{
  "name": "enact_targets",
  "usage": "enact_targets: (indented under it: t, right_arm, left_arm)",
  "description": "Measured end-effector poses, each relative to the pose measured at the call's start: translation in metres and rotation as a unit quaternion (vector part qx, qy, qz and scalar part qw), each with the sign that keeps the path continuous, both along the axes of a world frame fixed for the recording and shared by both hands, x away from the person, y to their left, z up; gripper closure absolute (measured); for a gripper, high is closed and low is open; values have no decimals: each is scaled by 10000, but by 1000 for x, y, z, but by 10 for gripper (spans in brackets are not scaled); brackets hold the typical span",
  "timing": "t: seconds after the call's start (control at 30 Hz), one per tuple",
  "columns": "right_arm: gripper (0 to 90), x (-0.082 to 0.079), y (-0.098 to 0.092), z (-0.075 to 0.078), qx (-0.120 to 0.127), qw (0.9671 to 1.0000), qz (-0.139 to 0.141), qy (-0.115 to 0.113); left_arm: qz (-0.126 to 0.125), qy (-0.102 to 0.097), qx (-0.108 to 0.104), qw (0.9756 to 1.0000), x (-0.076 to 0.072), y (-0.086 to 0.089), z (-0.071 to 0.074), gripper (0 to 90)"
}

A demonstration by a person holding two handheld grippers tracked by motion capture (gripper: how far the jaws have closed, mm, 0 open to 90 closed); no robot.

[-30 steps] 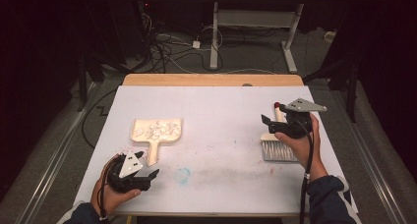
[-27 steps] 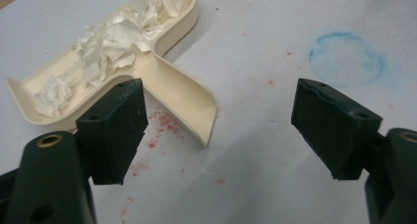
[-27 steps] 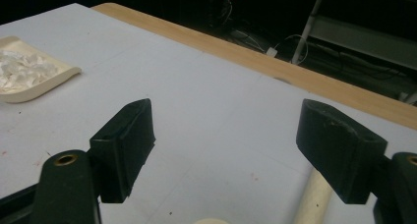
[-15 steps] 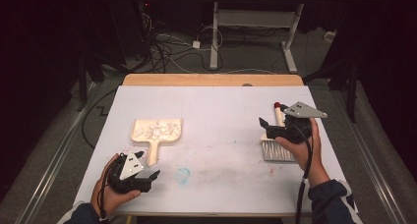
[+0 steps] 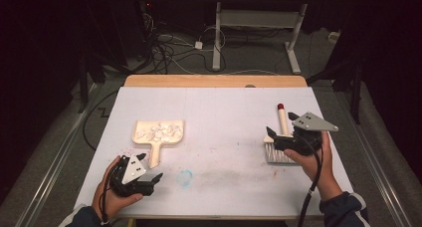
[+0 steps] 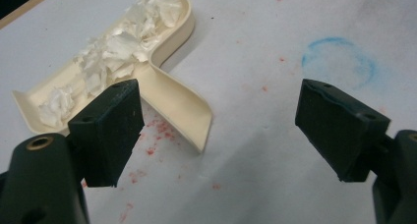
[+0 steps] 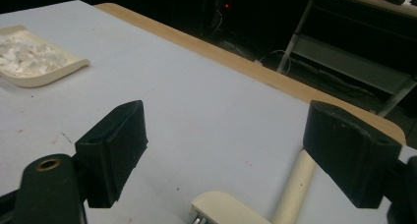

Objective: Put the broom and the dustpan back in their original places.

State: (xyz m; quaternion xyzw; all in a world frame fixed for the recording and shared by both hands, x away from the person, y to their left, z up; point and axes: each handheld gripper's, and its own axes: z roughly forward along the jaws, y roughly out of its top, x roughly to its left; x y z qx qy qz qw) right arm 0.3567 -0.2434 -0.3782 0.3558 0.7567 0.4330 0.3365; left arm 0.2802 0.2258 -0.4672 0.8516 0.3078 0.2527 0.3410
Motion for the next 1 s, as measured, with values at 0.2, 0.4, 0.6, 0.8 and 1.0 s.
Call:
enact_targets:
  t: [0.2, 0.4, 0.6, 0.8, 1.0]
  right_arm:
    - [173, -11, -3, 1, -40, 10000, 37, -26]
    - [175, -19, -6, 1, -41, 9999, 115, -63]
    - [175, -25, -5, -2, -67, 9997, 223, -81]
    - [177, -32, -5, -4, -32, 9994, 344, -56]
    - [178, -38, -3, -7, -153, 9991, 374, -126]
  left_arm:
    - [3, -25, 23, 10000, -1, 0, 1, 178]
    - [-28, -15, 69, 10000, 0, -1, 0, 178]
    - [-41, -9, 85, 10000, -1, -2, -1, 178]
    - [-57, 26, 141, 9999, -1, -2, -1, 178]
    - [-59, 12, 100, 9999, 0, -2, -1, 178]
